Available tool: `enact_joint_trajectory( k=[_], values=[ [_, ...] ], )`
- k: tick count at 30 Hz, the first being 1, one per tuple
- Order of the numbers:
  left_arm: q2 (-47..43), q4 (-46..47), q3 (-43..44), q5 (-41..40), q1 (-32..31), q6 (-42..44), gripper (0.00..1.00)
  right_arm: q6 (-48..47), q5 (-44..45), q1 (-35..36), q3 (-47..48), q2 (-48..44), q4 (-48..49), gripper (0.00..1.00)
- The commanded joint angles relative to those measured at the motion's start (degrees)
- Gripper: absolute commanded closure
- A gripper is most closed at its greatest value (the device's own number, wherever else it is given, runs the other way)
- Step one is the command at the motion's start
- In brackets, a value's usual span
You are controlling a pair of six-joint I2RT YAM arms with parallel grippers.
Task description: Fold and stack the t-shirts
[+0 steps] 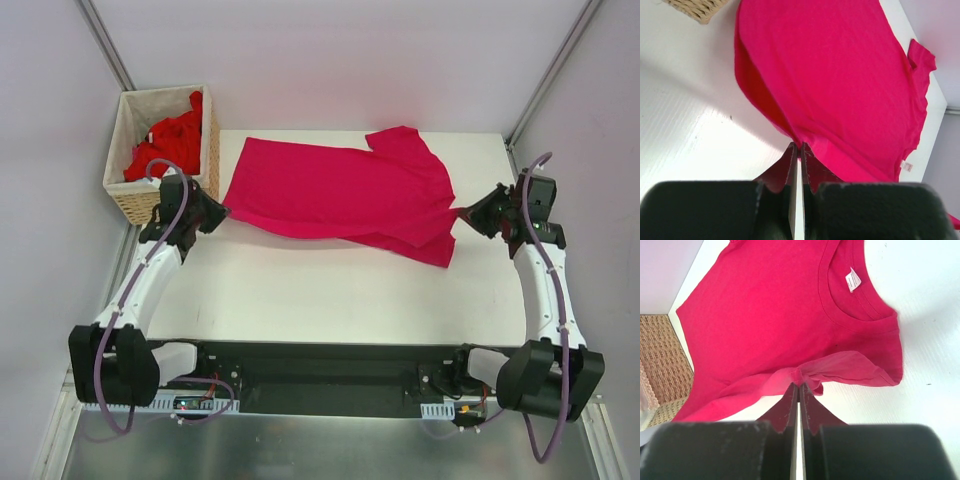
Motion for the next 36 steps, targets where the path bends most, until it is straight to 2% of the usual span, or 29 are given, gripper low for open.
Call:
enact_joint_trajectory(
  k=[1,23,31,36],
  values=[
    [-5.5,-0.5,-2.7,-1.2,-0.1,-0.8,1.00,-0.9,-2.2,-1.7,-0.2,-2.3,-0.1,0.99],
    [-16.2,-3.0,-10.4,-1.9,-3.6,-3.6,1.00,1.1,-10.3,-9.1,-4.8,-9.5,-0.9,0.99],
    [-15.8,-3.7,-11.5,-4.8,-3.6,-2.4,1.00,0.4,-10.9,-8.0,-4.4,-9.8,-0.9,1.00],
    [-11.9,-3.6,-10.0,-6.5,-3.6,-2.1,1.00,0.6,-11.1,-6.3,-3.5,-7.2,0.6,0.99]
  ],
)
